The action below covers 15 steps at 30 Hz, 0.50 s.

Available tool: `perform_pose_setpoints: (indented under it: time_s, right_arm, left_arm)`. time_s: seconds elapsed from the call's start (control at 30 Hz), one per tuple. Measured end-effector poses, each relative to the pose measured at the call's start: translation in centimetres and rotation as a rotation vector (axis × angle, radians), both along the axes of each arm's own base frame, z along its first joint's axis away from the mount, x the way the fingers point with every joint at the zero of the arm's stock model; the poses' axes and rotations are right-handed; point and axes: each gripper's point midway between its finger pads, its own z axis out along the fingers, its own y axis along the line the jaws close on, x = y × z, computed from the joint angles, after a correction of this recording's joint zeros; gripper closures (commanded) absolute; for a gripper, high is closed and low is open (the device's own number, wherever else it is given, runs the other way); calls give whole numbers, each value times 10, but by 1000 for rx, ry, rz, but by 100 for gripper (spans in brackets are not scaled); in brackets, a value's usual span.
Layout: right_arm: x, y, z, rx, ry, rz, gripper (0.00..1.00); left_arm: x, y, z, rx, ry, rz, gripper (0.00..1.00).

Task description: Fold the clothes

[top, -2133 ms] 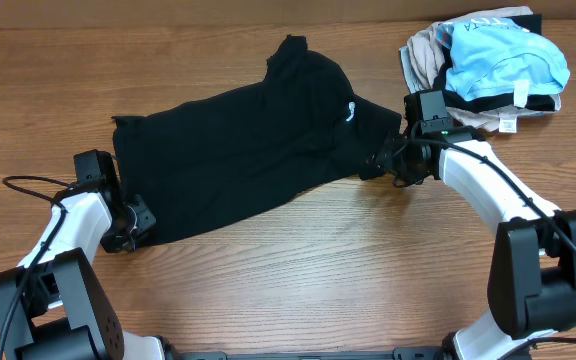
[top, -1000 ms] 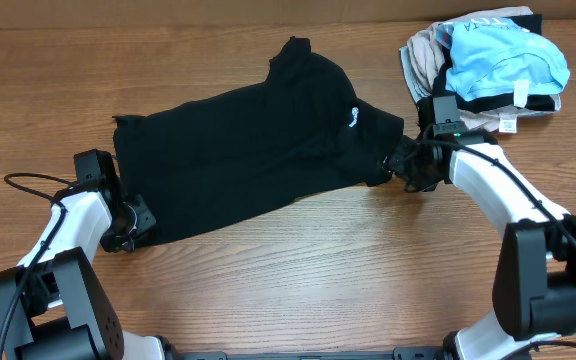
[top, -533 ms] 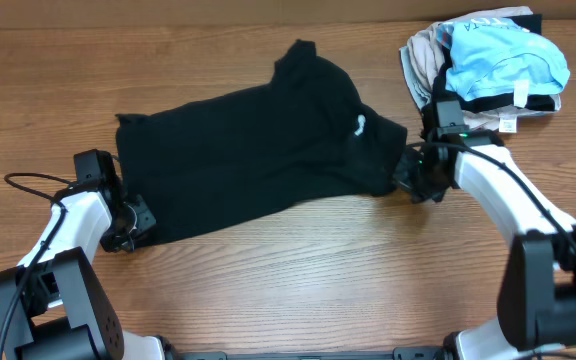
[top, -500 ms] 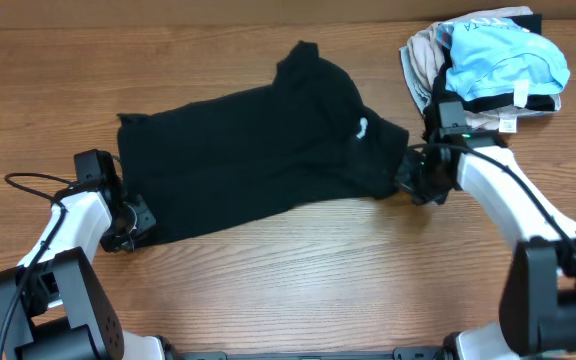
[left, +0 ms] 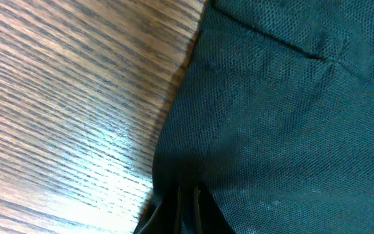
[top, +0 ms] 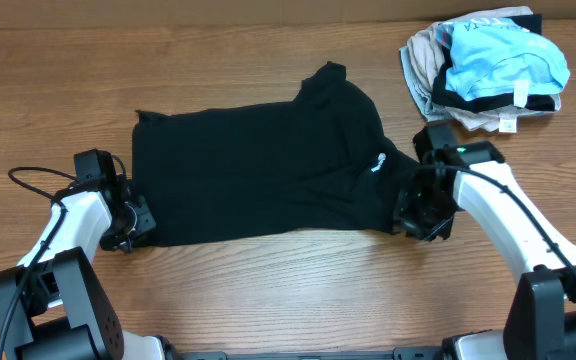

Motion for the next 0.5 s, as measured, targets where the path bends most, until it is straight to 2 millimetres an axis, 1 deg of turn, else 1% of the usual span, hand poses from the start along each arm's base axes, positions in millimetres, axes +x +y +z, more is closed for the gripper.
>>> perform_pose_setpoints:
  time_s: [0.03,0.13,0.23,0.3,0.4,0.43,0.5]
  right_arm:
    - [0,0,-1,-1,-4,2,63]
    - [12,-1,-2,-1,-49,-4,60]
    - [26,-10,0,-5,-94,-24,57]
    - [42,-20,6,-9,-147,-50,49]
    - [74,-36,16,-11,-268,-78,37]
    - [88,-43,20,-12,-323,-86,34]
    - [108,-54,26,-18,-406,-95,31]
  left_arm:
    - [0,0,0,0,0,0,96]
    - [0,0,0,0,-1,0,96]
    - [0,0,0,0,-1,-1,96]
    - [0,0,0,0,-1,-1,96]
    - [0,0,0,1,-1,-3,96]
    - [0,0,0,1,-1,-3,96]
    - [1,0,0,1,-2,-3,96]
